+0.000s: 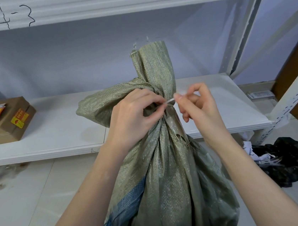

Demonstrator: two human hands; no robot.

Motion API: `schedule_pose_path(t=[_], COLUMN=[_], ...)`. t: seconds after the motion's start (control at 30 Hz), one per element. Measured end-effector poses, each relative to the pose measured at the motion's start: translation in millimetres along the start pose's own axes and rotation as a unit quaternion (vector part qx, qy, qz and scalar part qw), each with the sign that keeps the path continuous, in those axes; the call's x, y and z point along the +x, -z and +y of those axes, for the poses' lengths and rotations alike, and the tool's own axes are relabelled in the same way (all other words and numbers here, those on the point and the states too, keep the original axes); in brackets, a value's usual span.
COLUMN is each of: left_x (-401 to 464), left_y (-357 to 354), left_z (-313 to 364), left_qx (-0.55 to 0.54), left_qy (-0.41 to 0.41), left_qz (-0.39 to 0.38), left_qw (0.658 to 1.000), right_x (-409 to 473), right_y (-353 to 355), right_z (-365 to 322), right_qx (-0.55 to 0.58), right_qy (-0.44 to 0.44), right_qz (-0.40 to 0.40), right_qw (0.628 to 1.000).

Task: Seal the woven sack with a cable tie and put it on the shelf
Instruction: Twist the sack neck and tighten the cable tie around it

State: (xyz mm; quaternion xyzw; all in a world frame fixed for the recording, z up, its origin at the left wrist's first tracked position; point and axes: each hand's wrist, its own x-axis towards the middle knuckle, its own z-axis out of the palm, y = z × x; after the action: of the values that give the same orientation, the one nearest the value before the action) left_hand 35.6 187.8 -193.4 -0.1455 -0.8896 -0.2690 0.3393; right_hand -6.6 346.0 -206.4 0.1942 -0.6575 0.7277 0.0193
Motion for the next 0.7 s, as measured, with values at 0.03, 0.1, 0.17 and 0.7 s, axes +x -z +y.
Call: schedule_pose_path(t=[0.03, 0.1, 0.17, 0.7], left_x=[0, -1, -3, -9], left_y=[0, -1, -3, -6], left_z=[-1, -1, -1, -4], left_qx=[-0.001, 0.002, -0.001, -0.039], left_qy=[0.000, -0.002, 0.002, 0.007], left_qz=[0.000, -0.002, -0.006, -0.043], left_qw=[1.000, 1.000, 1.000, 0.998], right_x=[0, -3, -6, -8], right_y=[-1, -6, -10, -5], right_z=[5, 12, 12, 16], right_qx=[-0.040, -0.129, -0.167, -0.264], right_qy=[0.001, 0.013, 0.023, 0.125], right_qz=[-0.018, -0.051, -0.063, -0.065], right_qw=[0.999, 0.990, 0.984, 0.954])
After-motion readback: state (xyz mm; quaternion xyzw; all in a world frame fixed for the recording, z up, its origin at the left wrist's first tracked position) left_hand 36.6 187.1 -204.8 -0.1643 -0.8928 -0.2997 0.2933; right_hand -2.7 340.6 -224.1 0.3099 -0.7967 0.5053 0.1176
